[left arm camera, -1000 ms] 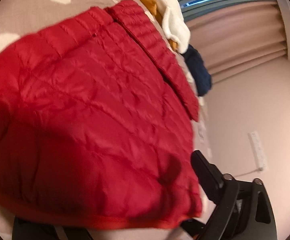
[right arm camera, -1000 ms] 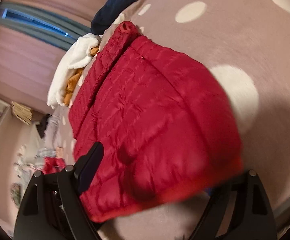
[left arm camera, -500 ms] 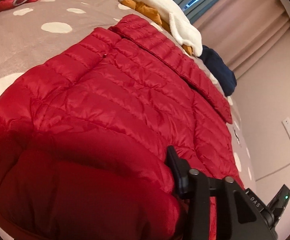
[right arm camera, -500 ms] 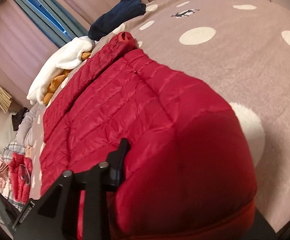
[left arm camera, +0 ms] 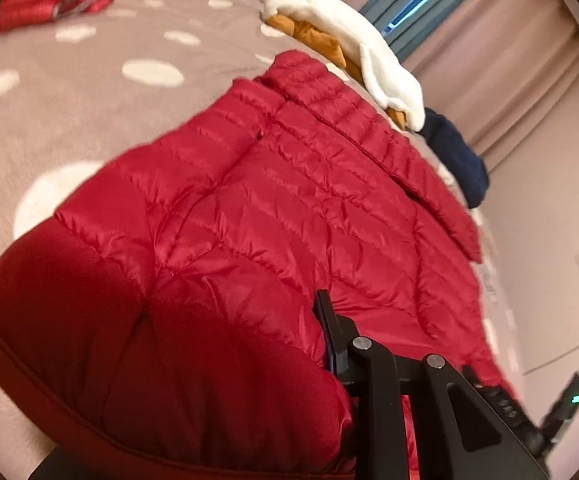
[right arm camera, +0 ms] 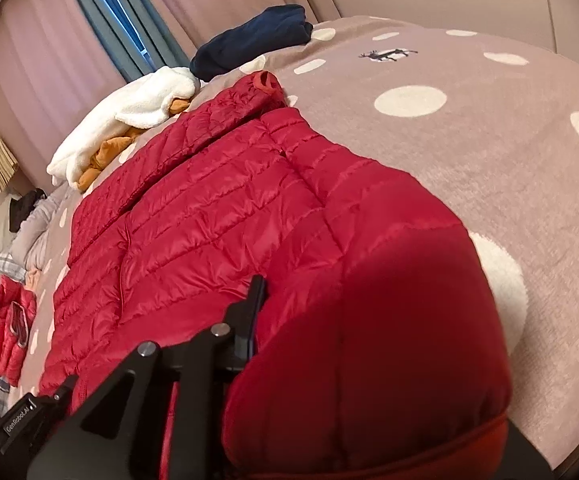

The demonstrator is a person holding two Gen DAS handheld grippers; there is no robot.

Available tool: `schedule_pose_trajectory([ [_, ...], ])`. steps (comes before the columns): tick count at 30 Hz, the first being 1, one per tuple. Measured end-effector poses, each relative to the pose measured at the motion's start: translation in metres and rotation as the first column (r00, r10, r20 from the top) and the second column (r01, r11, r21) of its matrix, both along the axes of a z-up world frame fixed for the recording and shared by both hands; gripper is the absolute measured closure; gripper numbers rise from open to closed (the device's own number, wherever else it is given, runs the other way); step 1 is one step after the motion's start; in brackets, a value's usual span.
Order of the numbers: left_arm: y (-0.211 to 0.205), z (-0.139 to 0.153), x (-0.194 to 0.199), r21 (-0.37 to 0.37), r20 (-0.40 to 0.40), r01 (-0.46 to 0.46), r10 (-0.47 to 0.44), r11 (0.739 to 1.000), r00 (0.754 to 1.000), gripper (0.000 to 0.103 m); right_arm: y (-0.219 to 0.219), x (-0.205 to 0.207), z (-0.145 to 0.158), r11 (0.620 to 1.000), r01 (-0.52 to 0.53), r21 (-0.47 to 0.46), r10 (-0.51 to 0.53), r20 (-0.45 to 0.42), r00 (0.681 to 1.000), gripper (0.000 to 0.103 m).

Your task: Fold large clothes

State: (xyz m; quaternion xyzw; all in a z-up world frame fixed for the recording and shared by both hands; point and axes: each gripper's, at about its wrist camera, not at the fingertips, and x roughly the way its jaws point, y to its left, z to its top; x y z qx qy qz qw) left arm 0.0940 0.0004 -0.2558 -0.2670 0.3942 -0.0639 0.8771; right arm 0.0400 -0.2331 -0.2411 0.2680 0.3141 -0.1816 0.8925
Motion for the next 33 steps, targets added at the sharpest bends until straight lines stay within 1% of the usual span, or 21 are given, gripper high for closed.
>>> schedule_pose_trajectory([
  [2,-0.005,0.007,-0.001,0.057,0.015,-0.002,0.001,0.998,1.0,0.076,-0.002,-0.001,0.003,1.0,-0.002,0.0,0.002,0.002,1.0,0.084],
  [5,-0.003,0.015,-0.005,0.091,0.038,-0.011,0.008,0.996,0.999,0.077,-0.002,-0.005,0.011,1.0,-0.005,0.006,0.005,0.009,1.0,0.086],
  [7,-0.003,0.022,-0.008,0.104,0.055,-0.014,0.008,0.994,0.998,0.077,-0.002,-0.012,0.021,1.0,-0.003,0.0,0.003,0.037,0.999,0.088],
  [11,-0.002,0.042,-0.022,0.148,0.108,-0.025,0.009,0.989,0.994,0.077,0.002,-0.025,0.049,0.999,-0.016,-0.042,0.021,0.104,0.994,0.09],
  [14,-0.004,0.061,-0.037,0.164,0.162,-0.032,0.006,0.986,0.987,0.077,0.005,-0.04,0.07,0.997,-0.018,-0.072,0.029,0.162,0.986,0.09],
  [17,-0.007,0.08,-0.049,0.181,0.215,-0.038,-0.002,0.983,0.977,0.077,0.008,-0.052,0.087,0.994,-0.017,-0.103,0.038,0.2,0.979,0.091],
  [19,-0.006,0.09,-0.056,0.168,0.228,-0.034,-0.005,0.985,0.974,0.077,0.005,-0.061,0.097,0.996,-0.02,-0.085,0.038,0.224,0.974,0.091],
  [21,-0.002,0.104,-0.063,0.143,0.242,-0.012,-0.023,0.99,0.97,0.077,0.002,-0.07,0.107,0.996,-0.013,-0.087,0.035,0.25,0.968,0.091],
  [23,-0.003,0.118,-0.071,0.152,0.266,-0.004,-0.037,0.988,0.963,0.077,0.002,-0.08,0.119,0.994,-0.012,-0.106,0.041,0.278,0.96,0.091],
  [26,-0.009,0.138,-0.09,0.198,0.345,-0.014,-0.056,0.98,0.937,0.077,0.005,-0.095,0.138,0.991,-0.012,-0.13,0.054,0.328,0.943,0.091],
  [29,-0.012,0.152,-0.1,0.231,0.398,-0.029,-0.067,0.973,0.915,0.077,0.008,-0.106,0.154,0.987,-0.006,-0.159,0.065,0.371,0.927,0.091],
  [31,-0.012,0.156,-0.101,0.232,0.41,-0.031,-0.068,0.972,0.909,0.077,0.009,-0.108,0.16,0.984,-0.006,-0.177,0.073,0.378,0.923,0.09],
  [33,-0.011,0.158,-0.099,0.228,0.404,-0.037,-0.06,0.973,0.913,0.077,0.008,-0.107,0.161,0.984,-0.014,-0.176,0.081,0.38,0.921,0.09],
])
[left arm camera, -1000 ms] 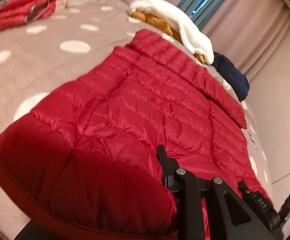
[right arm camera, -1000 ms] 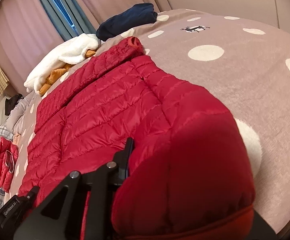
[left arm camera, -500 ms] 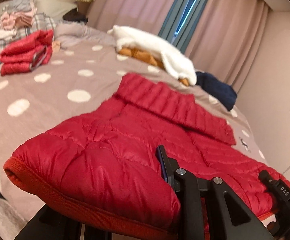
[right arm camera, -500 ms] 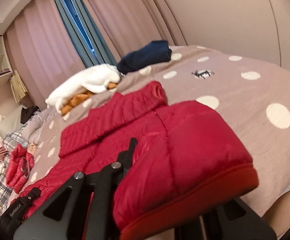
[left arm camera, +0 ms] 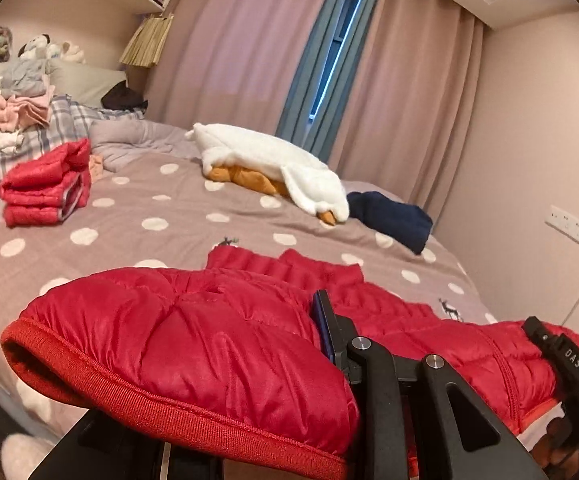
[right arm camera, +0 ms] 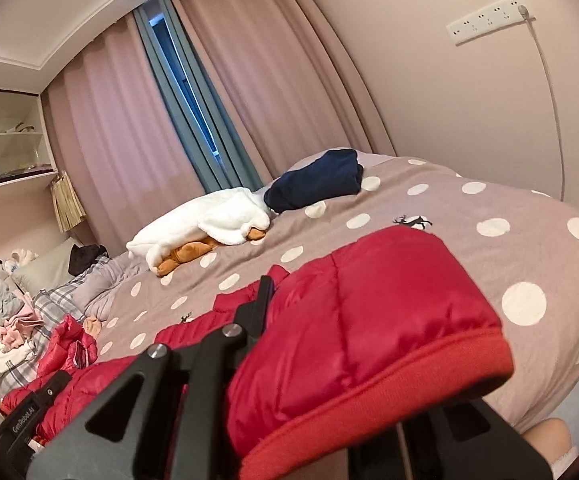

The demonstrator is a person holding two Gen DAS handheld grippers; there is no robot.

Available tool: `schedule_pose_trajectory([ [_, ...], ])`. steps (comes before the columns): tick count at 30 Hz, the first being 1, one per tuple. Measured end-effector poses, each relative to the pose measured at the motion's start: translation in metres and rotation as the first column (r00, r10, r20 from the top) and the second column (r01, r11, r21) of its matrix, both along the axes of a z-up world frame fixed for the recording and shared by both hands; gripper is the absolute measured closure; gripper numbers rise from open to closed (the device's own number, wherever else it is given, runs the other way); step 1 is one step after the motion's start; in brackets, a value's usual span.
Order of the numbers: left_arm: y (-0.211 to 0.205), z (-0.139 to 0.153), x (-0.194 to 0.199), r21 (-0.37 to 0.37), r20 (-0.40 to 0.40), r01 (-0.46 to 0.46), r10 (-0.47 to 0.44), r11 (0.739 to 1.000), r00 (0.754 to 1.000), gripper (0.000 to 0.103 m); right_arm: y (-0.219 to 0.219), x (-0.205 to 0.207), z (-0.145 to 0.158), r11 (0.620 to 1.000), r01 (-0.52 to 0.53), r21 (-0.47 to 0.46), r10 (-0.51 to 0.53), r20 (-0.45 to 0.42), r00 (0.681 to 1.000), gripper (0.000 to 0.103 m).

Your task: Fold large clothes

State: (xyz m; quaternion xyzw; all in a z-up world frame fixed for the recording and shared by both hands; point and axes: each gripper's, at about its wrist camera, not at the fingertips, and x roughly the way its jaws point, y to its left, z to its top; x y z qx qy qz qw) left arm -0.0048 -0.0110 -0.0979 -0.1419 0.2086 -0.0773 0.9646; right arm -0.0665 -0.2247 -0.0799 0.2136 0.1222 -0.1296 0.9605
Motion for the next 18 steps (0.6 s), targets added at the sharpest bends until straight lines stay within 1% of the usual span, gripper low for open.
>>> schedule_pose_trajectory([
  [3,0.0,-0.005,0.005,-0.004,-0.02,-0.004,0.004,1.0,1.0,0.077,-0.001,0.004,-0.005,1.0,0.001,0.007,-0.001,-0.02,1.0,0.09],
  [6,-0.002,-0.009,0.008,0.009,-0.028,-0.012,0.012,1.0,1.0,0.077,0.001,0.007,-0.009,1.0,0.005,-0.008,-0.005,-0.035,0.999,0.09],
  [9,-0.004,-0.009,0.009,0.013,-0.024,-0.016,0.016,1.0,1.0,0.077,0.002,0.011,-0.011,1.0,0.008,-0.02,-0.009,-0.039,0.999,0.09],
  [14,-0.008,-0.008,0.023,0.034,0.001,-0.027,0.027,0.999,1.0,0.077,0.0,0.025,-0.009,0.999,0.012,-0.036,-0.013,-0.037,0.999,0.09],
  [18,-0.007,-0.006,0.039,0.01,0.001,-0.019,0.019,1.0,1.0,0.077,-0.003,0.044,-0.008,0.999,0.01,-0.046,-0.012,-0.042,0.999,0.09],
])
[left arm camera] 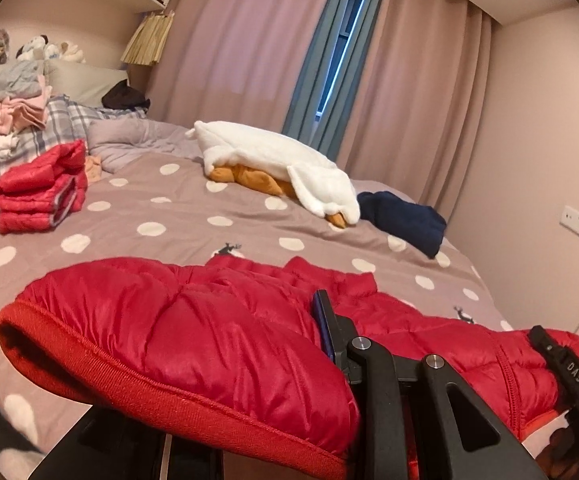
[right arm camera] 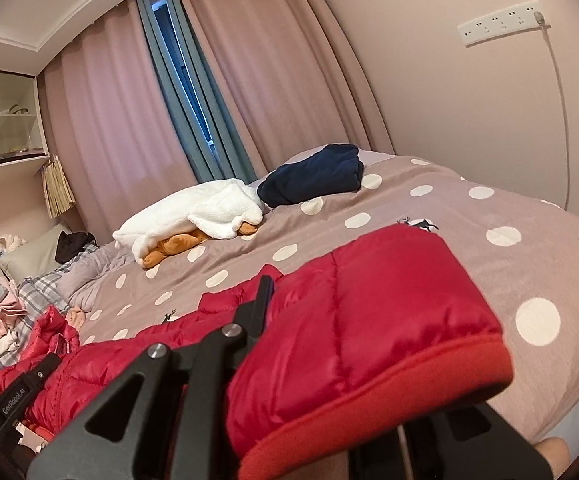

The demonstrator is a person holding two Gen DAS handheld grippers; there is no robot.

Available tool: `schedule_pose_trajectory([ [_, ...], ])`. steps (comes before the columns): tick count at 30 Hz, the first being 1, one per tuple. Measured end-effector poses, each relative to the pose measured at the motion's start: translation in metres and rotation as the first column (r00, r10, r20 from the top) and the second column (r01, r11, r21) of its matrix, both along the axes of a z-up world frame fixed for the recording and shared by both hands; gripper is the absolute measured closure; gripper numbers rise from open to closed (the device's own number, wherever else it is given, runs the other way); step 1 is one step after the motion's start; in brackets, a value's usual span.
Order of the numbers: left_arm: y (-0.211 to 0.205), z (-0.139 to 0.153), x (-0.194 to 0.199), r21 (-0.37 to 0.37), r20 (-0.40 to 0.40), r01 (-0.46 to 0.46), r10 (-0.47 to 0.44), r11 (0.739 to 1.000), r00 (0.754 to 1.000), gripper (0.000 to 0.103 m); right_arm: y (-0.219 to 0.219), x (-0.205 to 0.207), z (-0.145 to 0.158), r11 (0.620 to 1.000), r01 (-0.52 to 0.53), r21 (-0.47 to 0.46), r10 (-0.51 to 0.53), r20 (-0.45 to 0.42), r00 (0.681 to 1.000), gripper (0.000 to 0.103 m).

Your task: Fold large clothes

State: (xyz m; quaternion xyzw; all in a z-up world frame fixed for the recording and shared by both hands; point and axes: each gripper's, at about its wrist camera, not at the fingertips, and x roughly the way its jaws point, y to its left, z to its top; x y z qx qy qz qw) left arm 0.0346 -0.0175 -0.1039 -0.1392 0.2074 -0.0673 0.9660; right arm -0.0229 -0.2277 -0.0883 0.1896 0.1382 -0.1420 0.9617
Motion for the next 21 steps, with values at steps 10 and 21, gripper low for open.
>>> schedule_pose_trajectory([
  [10,-0.006,-0.001,0.068,-0.056,-0.029,0.001,-0.003,0.998,1.0,0.077,-0.009,0.057,-0.005,0.998,0.013,-0.067,-0.014,-0.024,1.0,0.089],
  [21,-0.015,-0.023,0.169,-0.089,-0.133,-0.064,0.052,0.994,0.99,0.077,-0.03,0.152,-0.025,0.993,0.006,-0.115,-0.017,-0.097,0.995,0.089],
])
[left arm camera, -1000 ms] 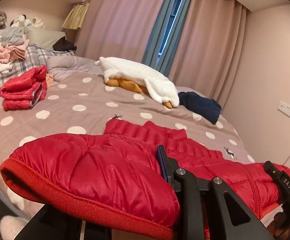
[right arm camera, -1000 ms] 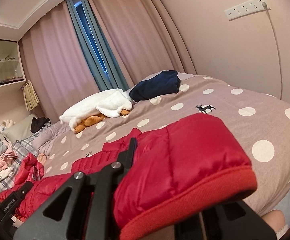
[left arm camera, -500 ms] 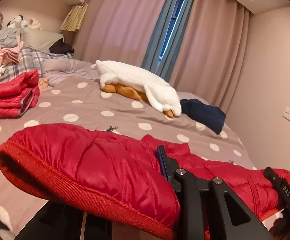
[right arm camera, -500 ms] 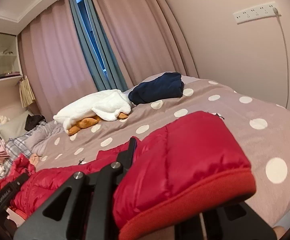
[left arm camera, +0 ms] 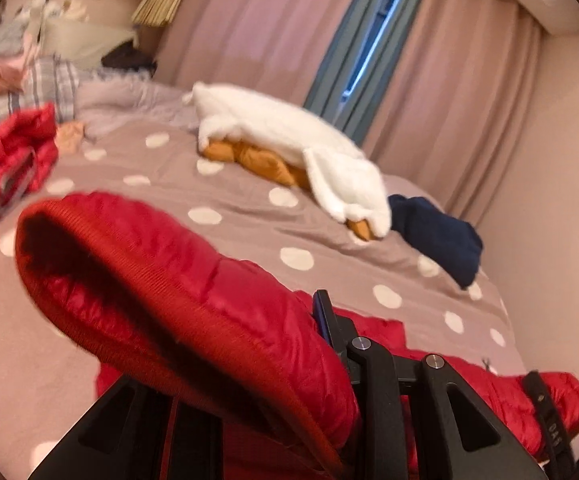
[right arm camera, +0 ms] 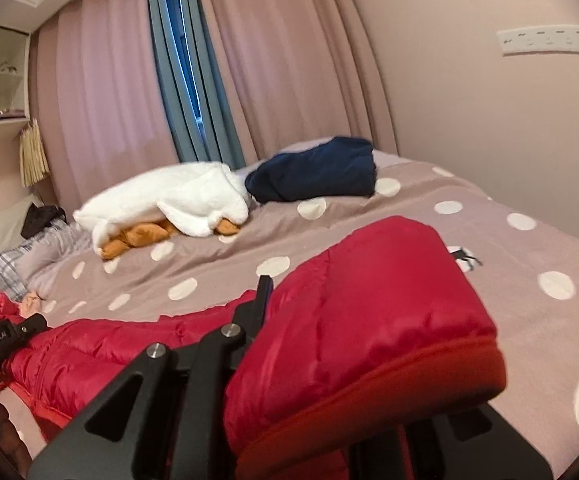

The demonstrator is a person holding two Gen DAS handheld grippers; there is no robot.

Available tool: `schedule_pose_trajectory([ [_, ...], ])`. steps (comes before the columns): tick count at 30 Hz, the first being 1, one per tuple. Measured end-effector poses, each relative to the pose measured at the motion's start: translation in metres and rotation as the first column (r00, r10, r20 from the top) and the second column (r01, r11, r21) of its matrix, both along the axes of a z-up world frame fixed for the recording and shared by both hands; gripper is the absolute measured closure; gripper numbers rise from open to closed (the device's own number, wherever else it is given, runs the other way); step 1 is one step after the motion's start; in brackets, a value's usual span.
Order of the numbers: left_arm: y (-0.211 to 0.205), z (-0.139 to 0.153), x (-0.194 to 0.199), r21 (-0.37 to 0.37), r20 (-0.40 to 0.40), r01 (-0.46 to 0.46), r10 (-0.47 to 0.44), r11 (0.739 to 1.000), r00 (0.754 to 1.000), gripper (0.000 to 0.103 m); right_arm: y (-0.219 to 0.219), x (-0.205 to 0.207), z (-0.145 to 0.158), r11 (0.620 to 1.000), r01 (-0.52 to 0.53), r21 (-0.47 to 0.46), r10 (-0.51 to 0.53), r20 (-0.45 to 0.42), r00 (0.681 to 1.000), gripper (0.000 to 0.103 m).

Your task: Fold large clothes

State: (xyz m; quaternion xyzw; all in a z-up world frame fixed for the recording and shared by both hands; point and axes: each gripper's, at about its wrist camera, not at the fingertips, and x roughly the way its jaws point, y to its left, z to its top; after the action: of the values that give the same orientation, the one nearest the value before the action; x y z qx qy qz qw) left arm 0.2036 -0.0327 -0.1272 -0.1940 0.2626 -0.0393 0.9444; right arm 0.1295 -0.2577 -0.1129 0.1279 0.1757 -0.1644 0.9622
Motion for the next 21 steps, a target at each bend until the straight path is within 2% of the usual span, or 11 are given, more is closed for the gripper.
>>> schedule_pose_trajectory([
  [4,0.004,-0.032,0.043,-0.03,-0.084,-0.043,0.04,0.999,0.996,0.077,-0.012,0.049,-0.019,1.0,-0.018,0.019,0.02,-0.074,0.997,0.086],
  [8,0.005,-0.057,0.065,-0.033,-0.148,-0.06,0.055,0.998,0.988,0.075,-0.019,0.082,-0.035,0.999,-0.02,0.036,0.024,-0.139,0.99,0.074],
  [10,0.006,-0.059,0.07,-0.035,-0.168,-0.065,0.059,0.997,0.984,0.072,-0.02,0.086,-0.036,0.999,-0.033,0.042,0.038,-0.129,0.991,0.057],
  [11,0.007,-0.058,0.071,-0.045,-0.165,-0.067,0.059,0.997,0.985,0.066,-0.021,0.086,-0.034,0.998,-0.038,0.043,0.043,-0.114,0.993,0.049],
  [12,0.009,-0.056,0.071,-0.057,-0.155,-0.069,0.06,0.996,0.986,0.062,-0.022,0.085,-0.032,0.998,-0.035,0.042,0.039,-0.098,0.994,0.028],
  [13,0.012,-0.054,0.07,-0.07,-0.145,-0.073,0.063,0.995,0.988,0.05,-0.023,0.084,-0.029,0.999,-0.02,0.037,0.023,-0.08,0.997,0.01],
  [14,0.016,-0.051,0.066,-0.092,-0.123,-0.089,0.077,0.992,0.989,0.037,-0.023,0.081,-0.026,1.0,-0.006,0.03,0.008,-0.061,0.998,0.005],
  [16,0.021,-0.047,0.067,-0.125,-0.097,-0.093,0.081,0.988,0.992,0.027,-0.024,0.08,-0.02,1.0,0.022,0.022,-0.021,-0.038,0.999,0.004],
  [19,0.02,-0.04,0.063,-0.045,-0.093,-0.163,0.158,0.986,0.983,0.025,-0.027,0.087,-0.023,0.999,0.024,0.042,-0.021,-0.071,0.997,0.005],
  [21,0.018,-0.034,0.059,-0.011,-0.076,-0.178,0.177,0.984,0.981,0.024,-0.026,0.087,-0.023,0.999,0.033,0.039,-0.03,-0.076,0.997,0.005],
])
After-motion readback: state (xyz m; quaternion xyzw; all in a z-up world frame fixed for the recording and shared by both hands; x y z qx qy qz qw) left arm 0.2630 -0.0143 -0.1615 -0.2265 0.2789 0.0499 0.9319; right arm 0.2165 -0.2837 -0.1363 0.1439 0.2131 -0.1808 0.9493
